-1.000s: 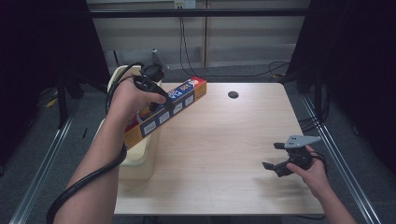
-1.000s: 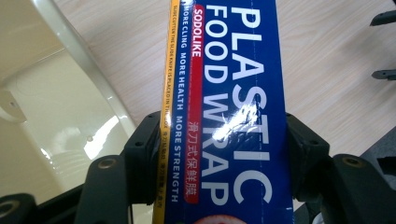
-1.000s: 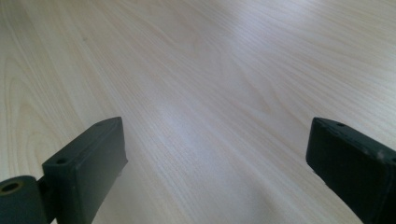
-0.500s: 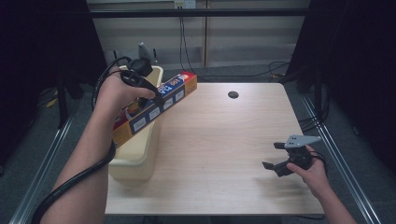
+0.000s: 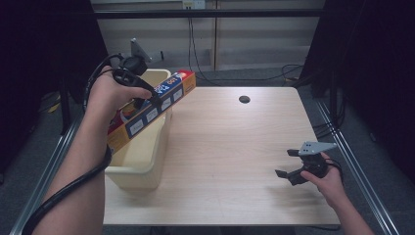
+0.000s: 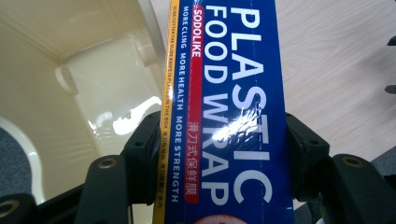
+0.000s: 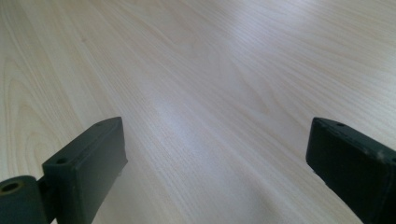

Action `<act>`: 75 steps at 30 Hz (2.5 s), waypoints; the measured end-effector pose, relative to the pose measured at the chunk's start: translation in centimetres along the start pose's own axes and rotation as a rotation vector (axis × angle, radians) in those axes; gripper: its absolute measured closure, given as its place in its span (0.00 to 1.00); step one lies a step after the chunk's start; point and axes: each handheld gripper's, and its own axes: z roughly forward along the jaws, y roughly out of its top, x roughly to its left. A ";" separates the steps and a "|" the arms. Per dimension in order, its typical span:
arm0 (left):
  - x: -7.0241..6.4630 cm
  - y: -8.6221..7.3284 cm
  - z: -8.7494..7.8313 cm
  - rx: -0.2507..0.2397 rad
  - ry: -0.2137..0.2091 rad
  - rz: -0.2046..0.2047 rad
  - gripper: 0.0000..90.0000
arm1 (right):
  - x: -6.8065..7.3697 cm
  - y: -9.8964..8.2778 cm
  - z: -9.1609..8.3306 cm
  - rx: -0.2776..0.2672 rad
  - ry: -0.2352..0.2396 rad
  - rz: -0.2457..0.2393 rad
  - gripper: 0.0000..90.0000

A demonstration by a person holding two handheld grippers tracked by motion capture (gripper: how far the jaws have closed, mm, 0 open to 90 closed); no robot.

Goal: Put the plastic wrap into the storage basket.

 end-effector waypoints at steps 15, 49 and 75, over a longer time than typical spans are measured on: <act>1.2 -0.7 -1.2 -0.016 0.017 -0.042 0.45 | 0.0 0.0 -0.1 -0.003 -0.004 0.004 0.05; 3.9 -2.6 -2.4 -0.050 0.094 -0.189 0.45 | 0.0 0.2 0.0 -0.010 0.007 0.000 0.06; 4.7 -3.1 -2.3 -0.071 0.158 -0.304 0.45 | 0.0 0.2 0.0 -0.016 0.015 0.006 0.05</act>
